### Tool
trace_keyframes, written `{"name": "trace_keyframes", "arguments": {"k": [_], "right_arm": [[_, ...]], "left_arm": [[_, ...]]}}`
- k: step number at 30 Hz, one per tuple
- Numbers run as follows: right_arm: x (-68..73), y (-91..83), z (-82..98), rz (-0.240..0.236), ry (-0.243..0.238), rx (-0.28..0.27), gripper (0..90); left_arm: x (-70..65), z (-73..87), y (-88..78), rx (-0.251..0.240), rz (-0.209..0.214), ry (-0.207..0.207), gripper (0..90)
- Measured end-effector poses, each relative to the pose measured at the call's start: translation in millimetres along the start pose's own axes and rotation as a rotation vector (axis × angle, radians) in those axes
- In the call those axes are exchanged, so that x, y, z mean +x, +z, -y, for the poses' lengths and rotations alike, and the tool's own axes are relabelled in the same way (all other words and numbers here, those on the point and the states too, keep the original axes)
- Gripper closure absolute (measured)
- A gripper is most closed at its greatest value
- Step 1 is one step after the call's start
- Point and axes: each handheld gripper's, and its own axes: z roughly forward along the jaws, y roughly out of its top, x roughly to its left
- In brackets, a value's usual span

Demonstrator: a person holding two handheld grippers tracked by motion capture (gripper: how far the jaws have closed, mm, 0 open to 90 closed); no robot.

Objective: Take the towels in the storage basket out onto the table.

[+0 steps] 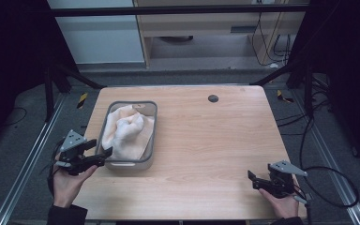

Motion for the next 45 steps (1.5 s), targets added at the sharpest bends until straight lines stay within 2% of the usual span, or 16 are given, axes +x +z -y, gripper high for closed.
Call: {"name": "trace_keyframes", "arguments": {"k": [7,10,22,33,39,45], "right_arm": [[0.2,0.8,0.0,-0.005,0.000,0.007,15.7],[0.0,1.9,0.4,-0.001,-0.013,0.012,15.7],[0.8,2.6,0.3,-0.010,-0.007,0.026,15.7],[0.7,4.1,0.6,-0.010,-0.019,0.034,15.7],[1.5,4.5,0.6,-0.014,-0.014,0.042,15.7],[1.1,5.3,0.8,-0.014,-0.023,0.044,15.7]], "left_arm": [[1.2,-8.5,10.9,0.028,0.006,0.012,31.8],[0.8,-13.4,17.4,0.059,0.004,0.036,32.4],[-1.5,-26.4,33.2,0.129,0.011,0.097,33.7],[-5.3,-36.2,46.9,0.161,0.001,0.117,34.7],[-7.1,-36.3,60.7,0.202,0.005,0.134,35.1],[-5.2,-36.1,72.2,0.238,0.005,0.130,36.7]]}}
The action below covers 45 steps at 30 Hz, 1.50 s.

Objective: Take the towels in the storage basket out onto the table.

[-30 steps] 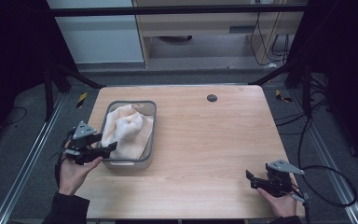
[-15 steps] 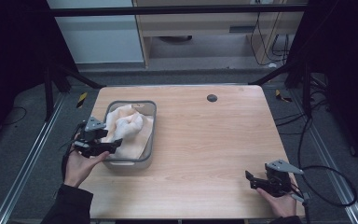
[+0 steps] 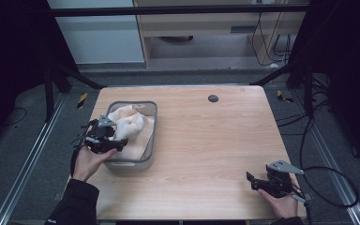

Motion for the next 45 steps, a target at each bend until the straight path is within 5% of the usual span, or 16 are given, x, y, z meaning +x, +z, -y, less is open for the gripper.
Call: {"name": "trace_keyframes", "arguments": {"k": [17,25,34,45], "right_arm": [[0.6,1.6,0.3,-0.003,-0.009,0.013,15.3],[0.9,1.8,0.3,-0.009,-0.011,0.019,15.3],[0.9,1.9,0.4,-0.006,-0.011,0.021,15.1],[0.6,2.5,0.6,-0.001,-0.019,0.019,15.1]], "left_arm": [[8.6,2.1,24.0,0.063,-0.021,-0.014,43.7],[8.5,1.3,28.1,0.081,-0.024,-0.017,53.8],[7.7,2.1,25.2,0.080,-0.042,-0.009,65.2],[4.9,-6.4,6.7,0.029,-0.060,-0.007,67.7]]}}
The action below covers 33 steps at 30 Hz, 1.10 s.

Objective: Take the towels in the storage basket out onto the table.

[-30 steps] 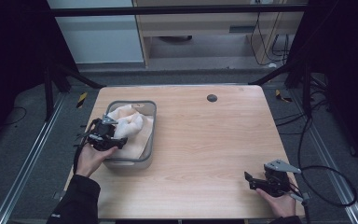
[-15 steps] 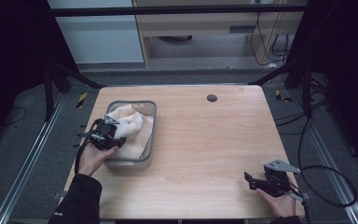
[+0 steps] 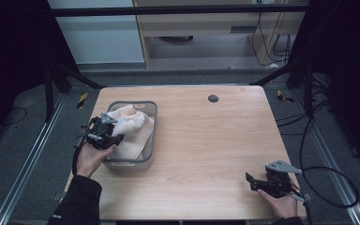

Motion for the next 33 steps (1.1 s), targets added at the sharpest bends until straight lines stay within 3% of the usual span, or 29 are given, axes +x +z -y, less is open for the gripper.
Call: {"name": "trace_keyframes", "arguments": {"k": [13,23,33], "right_arm": [[0.1,-0.1,0.0,-0.001,0.002,0.000,15.1],[0.4,-0.2,-0.2,-0.005,0.005,0.003,15.1],[0.4,-0.2,-0.3,-0.005,0.010,0.000,15.0]], "left_arm": [[-0.5,-16.5,-35.6,-0.096,-0.008,-0.009,68.3],[-5.0,-26.0,-56.9,-0.131,-0.016,0.017,68.5],[-2.0,-38.3,-82.8,-0.185,-0.019,0.006,68.6]]}}
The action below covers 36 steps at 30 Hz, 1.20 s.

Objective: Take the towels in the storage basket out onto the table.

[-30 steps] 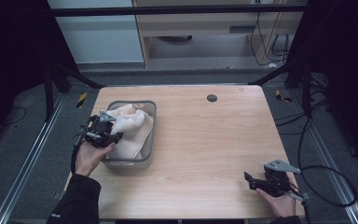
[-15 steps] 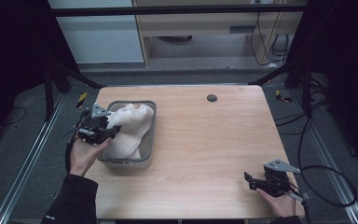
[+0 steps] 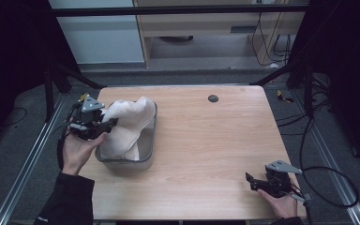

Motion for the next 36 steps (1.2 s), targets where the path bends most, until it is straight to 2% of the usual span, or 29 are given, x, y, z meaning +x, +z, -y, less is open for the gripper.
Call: {"name": "trace_keyframes", "arguments": {"k": [6,12,14,18,26,27,36], "right_arm": [[-0.3,0.0,-0.1,0.000,-0.001,-0.001,14.9],[-0.8,0.2,0.0,0.003,-0.006,-0.004,14.9],[-0.2,-0.1,-0.1,0.002,0.002,-0.005,14.8],[-0.5,-0.5,-0.1,0.003,0.000,-0.006,14.7],[-0.8,-0.5,-0.1,0.006,-0.003,-0.009,14.6],[-0.6,-0.5,-0.1,0.005,-0.002,-0.010,14.6],[-0.2,-1.3,-0.2,0.001,0.002,-0.009,14.6]], "left_arm": [[-1.5,-7.8,-9.6,-0.021,0.004,0.009,68.6],[-7.4,-17.8,-18.5,-0.034,0.030,0.025,68.6],[-10.6,-23.4,-22.0,-0.052,0.039,0.047,68.6],[-16.8,-27.1,-26.0,-0.049,0.050,0.054,68.6],[-32.0,-37.5,-30.0,-0.063,0.080,0.084,68.6],[-37.9,-40.7,-31.1,-0.062,0.089,0.100,68.6],[-60.0,-52.9,-32.5,-0.080,0.129,0.140,68.6]]}}
